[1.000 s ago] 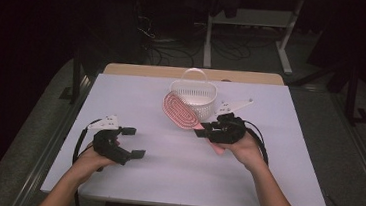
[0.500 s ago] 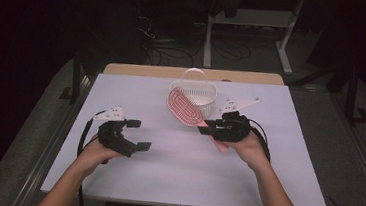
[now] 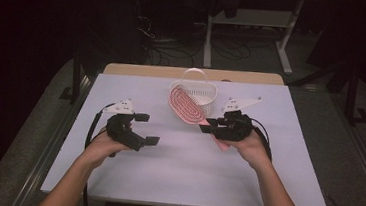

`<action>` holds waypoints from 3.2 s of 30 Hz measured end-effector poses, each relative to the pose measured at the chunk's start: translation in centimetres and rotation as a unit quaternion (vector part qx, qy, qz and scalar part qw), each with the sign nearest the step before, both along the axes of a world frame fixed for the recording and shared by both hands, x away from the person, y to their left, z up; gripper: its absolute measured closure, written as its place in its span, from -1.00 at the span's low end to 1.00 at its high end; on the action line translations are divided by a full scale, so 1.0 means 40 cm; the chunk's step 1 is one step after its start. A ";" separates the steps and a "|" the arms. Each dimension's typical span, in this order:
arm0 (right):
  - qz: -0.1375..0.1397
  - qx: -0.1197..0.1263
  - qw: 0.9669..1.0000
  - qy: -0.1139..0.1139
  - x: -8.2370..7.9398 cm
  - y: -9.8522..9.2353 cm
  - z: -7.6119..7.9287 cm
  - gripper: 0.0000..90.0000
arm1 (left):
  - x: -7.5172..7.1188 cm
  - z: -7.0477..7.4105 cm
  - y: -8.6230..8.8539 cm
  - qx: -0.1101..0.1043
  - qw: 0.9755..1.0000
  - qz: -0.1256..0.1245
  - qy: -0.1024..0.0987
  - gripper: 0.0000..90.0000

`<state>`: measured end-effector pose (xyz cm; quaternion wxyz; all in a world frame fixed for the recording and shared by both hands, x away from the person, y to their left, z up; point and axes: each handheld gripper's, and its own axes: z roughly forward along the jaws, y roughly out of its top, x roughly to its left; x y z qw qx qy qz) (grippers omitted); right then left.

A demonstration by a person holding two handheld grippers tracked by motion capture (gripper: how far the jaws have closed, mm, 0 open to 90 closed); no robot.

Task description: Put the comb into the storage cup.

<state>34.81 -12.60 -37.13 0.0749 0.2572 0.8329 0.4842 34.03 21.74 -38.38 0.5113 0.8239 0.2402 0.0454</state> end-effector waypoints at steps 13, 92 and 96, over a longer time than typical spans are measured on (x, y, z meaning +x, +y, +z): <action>-0.004 0.004 1.000 -0.006 0.000 -0.009 0.008 0.53 | 0.038 0.028 -0.046 -0.007 1.000 -0.006 -0.007 -1.00; 0.018 -0.026 0.999 -0.023 -0.016 0.089 -0.037 0.53 | 0.059 0.032 -0.118 -0.051 0.997 0.063 0.000 -0.81; 0.018 -0.033 0.999 -0.028 -0.018 0.095 -0.040 0.53 | 0.059 0.033 -0.115 -0.055 0.996 0.063 0.002 -0.69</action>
